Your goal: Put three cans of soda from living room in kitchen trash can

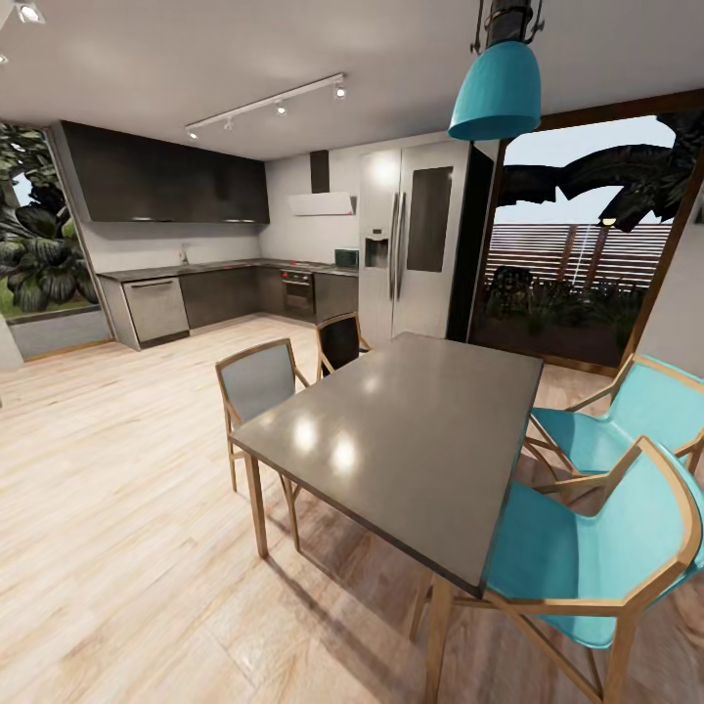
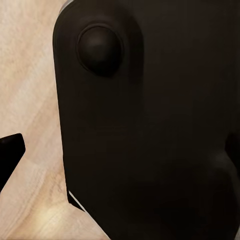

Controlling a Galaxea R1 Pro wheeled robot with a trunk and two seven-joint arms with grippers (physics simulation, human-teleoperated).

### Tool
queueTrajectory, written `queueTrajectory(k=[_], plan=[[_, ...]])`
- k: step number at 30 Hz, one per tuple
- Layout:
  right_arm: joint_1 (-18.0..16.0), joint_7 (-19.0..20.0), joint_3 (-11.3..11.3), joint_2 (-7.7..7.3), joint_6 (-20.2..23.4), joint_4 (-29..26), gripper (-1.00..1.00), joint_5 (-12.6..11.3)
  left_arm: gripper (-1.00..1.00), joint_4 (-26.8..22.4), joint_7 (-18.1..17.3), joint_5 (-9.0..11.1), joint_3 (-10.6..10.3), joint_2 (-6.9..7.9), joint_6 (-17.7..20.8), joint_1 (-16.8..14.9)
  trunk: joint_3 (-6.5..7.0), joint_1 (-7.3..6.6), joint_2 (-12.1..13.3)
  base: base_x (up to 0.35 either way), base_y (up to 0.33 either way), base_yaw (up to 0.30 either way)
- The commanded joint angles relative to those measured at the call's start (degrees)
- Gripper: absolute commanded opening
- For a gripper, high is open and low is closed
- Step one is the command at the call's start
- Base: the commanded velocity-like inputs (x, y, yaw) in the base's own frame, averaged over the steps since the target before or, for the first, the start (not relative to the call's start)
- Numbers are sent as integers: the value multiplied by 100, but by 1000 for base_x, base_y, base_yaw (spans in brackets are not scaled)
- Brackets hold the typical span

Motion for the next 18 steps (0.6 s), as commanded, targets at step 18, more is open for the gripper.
queueTrajectory(k=[18], plan=[[17,36,394,209,-90,-1008,100,16,100,-142,-71,4,-26,-50,-2085,-26,0,0,0,0,0,0]])
